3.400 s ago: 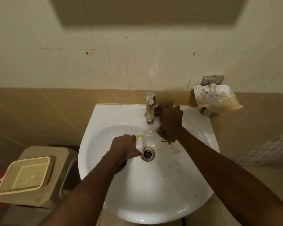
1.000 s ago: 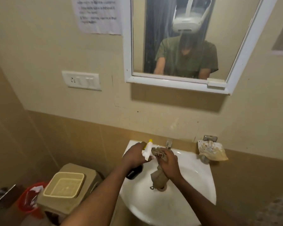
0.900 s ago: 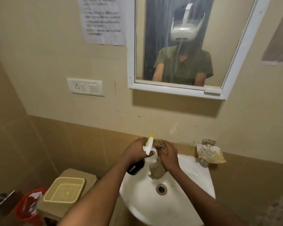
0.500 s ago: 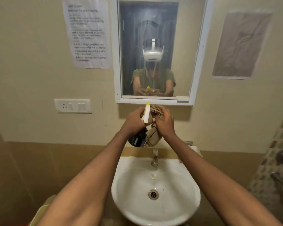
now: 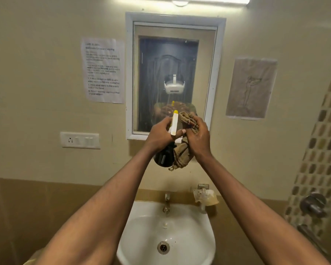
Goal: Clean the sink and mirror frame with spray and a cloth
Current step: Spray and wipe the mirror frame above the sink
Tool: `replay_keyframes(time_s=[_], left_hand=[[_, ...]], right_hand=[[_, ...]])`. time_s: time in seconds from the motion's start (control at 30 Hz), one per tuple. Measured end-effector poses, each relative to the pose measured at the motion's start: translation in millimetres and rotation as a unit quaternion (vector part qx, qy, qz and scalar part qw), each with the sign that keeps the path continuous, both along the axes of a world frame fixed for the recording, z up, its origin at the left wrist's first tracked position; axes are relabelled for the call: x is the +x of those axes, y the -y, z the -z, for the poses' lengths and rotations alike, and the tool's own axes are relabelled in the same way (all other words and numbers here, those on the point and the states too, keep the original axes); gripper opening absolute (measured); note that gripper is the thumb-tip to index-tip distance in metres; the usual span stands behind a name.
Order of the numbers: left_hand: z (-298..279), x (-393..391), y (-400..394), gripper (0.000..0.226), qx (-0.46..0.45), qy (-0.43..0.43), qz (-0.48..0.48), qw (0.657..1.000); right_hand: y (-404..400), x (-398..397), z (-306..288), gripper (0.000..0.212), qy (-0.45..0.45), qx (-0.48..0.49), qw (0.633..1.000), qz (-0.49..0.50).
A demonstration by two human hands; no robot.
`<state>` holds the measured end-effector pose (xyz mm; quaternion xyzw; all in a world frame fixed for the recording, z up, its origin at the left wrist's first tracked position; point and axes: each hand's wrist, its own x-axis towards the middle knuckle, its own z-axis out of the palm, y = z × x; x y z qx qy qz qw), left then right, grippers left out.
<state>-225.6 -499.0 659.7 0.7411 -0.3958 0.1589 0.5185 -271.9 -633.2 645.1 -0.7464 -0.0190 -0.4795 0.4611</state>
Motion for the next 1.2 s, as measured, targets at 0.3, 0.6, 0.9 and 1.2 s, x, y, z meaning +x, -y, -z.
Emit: replay_keyframes(time_s=[0.3, 0.6, 0.9, 1.2], left_hand=[[6.6, -22.9, 10.6, 0.029, 0.02, -0.012, 0.025, 0.999], [-51.7, -12.6, 51.1, 0.022, -0.013, 0.03, 0.081, 0.996], [-154.5, 8.1, 112.4, 0.028, -0.05, 0.083, 0.092, 0.991], [-217.8, 62.7, 191.1, 0.034, -0.076, 0.09, 0.058, 0.991]], right_hand=[[12.0, -32.9, -5.2, 0.034, 0.028, -0.037, 0.998, 0.036], [58.4, -23.7, -54.4, 0.031, 0.081, -0.058, 0.991, 0.093], [132.6, 14.2, -161.4, 0.035, 0.106, -0.113, 0.965, 0.211], [215.3, 67.6, -248.5, 0.036, 0.119, -0.241, 0.921, 0.281]])
